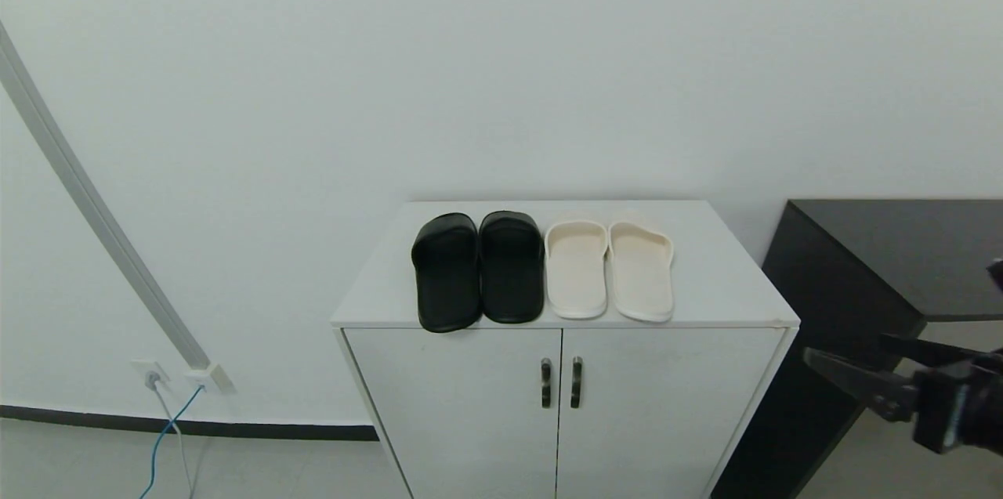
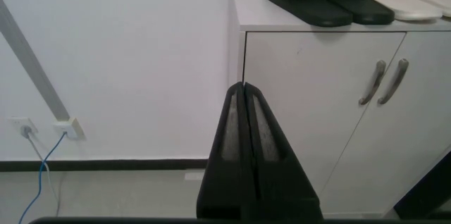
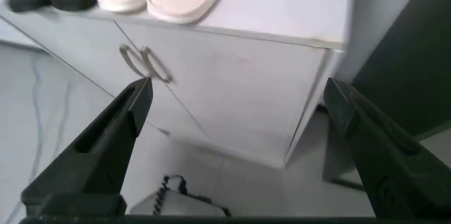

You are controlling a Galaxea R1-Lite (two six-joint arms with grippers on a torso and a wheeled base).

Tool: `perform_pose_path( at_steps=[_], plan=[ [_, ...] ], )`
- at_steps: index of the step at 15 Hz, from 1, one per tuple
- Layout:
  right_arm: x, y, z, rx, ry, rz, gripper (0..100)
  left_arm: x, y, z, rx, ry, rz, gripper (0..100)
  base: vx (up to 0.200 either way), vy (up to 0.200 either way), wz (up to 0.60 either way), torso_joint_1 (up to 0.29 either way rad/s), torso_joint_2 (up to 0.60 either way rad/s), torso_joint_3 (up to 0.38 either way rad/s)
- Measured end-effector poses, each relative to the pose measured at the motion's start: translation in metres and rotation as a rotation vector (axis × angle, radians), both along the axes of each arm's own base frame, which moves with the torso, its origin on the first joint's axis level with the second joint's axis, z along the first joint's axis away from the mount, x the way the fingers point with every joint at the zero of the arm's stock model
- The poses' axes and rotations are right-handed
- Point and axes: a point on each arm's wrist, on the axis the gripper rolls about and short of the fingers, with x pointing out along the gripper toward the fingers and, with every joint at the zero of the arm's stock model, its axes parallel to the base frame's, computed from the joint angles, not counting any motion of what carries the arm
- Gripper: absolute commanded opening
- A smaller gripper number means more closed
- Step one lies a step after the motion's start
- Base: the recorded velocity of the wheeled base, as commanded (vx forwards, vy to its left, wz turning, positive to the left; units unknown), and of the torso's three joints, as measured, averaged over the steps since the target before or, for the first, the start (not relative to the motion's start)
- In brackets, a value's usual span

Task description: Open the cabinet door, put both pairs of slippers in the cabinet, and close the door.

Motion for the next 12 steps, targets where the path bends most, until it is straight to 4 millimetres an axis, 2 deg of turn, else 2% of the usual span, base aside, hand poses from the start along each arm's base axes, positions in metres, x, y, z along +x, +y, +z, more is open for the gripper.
perform_pose_path(
  at_steps=[6,12],
  plan=[
    [0.059,0.081,0.019,0.025,-0.001,-0.023,100,0.0,0.0,0.0,0.0,0.0,0.0,0,0.0,0.0,0.0,0.0,0.0,0.0],
    [0.121,0.16,0.016,-0.004,-0.048,-0.171,100,0.0,0.0,0.0,0.0,0.0,0.0,0,0.0,0.0,0.0,0.0,0.0,0.0]
  ],
)
